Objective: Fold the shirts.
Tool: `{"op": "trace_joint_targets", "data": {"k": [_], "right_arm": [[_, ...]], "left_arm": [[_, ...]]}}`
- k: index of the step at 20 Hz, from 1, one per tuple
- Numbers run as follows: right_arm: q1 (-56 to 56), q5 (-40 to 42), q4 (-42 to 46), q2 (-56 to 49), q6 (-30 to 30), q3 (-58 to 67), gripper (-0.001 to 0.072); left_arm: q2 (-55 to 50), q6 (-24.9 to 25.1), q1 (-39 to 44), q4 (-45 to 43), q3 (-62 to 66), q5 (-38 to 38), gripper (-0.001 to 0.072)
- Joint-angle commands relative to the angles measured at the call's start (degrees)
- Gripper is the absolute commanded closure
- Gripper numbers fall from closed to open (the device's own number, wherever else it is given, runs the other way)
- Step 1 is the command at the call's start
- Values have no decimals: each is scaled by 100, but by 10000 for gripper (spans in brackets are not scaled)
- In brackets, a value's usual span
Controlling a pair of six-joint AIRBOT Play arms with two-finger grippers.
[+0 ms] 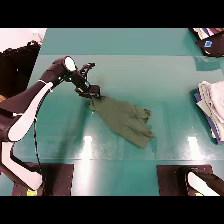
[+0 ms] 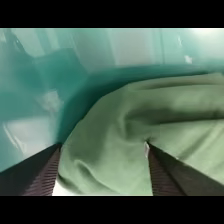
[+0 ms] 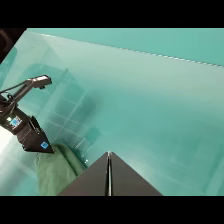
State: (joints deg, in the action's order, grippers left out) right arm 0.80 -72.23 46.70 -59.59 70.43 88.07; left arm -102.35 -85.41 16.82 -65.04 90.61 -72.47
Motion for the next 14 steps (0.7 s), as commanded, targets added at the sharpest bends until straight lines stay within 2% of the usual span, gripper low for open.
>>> {"op": "trace_joint_targets", "data": {"k": [1,2,3,6,9,10,11,12,14], "right_arm": [[2,-35,9,2,2,2,697],[2,-74,140,2,4,2,697],[2,-208,313,2,7,2,697],[2,-1014,1095,4,181,-179,697],[4,-1659,1692,4,348,-1220,691],[4,-1637,1655,2,341,-1790,519],[26,-1513,1488,2,245,-2374,245],[90,-1263,1281,-28,131,-3008,131],[334,-835,892,-260,-400,-4000,136]], "left_arm": [[-94,42,-13,118,-79,-15,295],[-92,39,-15,120,-59,-11,564],[-81,59,-15,118,-42,-15,666],[166,146,-15,-15,-26,4,674],[549,192,-15,-315,61,48,674],[664,190,-15,-348,70,33,673],[721,195,-13,-354,68,46,673],[739,188,-13,-350,68,33,673],[739,184,-13,-345,63,22,673]]}}
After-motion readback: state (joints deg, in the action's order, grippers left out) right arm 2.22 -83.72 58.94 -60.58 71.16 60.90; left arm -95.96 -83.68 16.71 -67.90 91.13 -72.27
